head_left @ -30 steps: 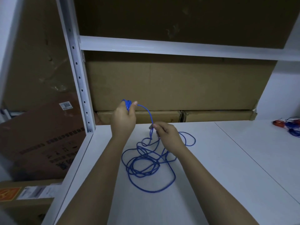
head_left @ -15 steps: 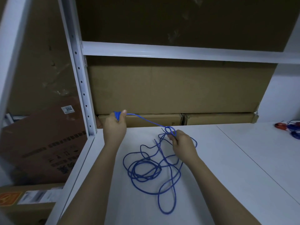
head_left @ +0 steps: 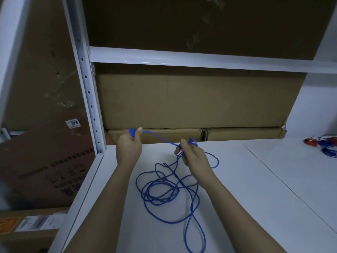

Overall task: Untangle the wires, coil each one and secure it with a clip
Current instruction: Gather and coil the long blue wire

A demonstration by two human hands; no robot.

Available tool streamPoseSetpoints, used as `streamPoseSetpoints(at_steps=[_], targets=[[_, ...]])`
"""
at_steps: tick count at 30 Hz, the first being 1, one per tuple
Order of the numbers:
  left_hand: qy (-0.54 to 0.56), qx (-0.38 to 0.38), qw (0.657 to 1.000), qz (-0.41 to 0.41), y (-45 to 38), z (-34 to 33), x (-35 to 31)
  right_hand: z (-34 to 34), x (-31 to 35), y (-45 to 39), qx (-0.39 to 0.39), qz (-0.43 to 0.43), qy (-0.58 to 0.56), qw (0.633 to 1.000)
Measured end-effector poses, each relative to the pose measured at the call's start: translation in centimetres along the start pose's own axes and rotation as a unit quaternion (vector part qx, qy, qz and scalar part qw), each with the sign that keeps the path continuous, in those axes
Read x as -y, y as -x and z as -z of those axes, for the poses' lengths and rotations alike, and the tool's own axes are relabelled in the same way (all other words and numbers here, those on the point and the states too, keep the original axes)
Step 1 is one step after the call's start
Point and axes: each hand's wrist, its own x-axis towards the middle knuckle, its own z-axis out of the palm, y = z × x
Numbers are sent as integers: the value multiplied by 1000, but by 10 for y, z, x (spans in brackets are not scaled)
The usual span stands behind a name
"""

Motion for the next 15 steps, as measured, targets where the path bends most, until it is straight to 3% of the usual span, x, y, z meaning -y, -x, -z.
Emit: streamPoseSetpoints(at_steps=[4, 7, 9, 11, 13, 15], targets=[[25, 53, 998, -2, 4, 0, 0, 5, 3, -10, -70, 10, -22, 997], [109, 224, 968, 25, 9, 9, -6, 16, 14, -22, -142, 57, -83, 985], [217, 375, 898, 74, 14, 17, -10, 22, 19, -34, -180, 70, -58, 979], [348, 443, 818, 118, 20, 22, -17, 23, 13, -43, -173, 62, 16, 983], [510, 408, 741, 156, 24, 22, -28, 18, -2, -43, -128, 51, 135, 981], [624, 313, 697, 165, 23, 17, -36, 8, -20, -36, -86, 93, 236, 963]])
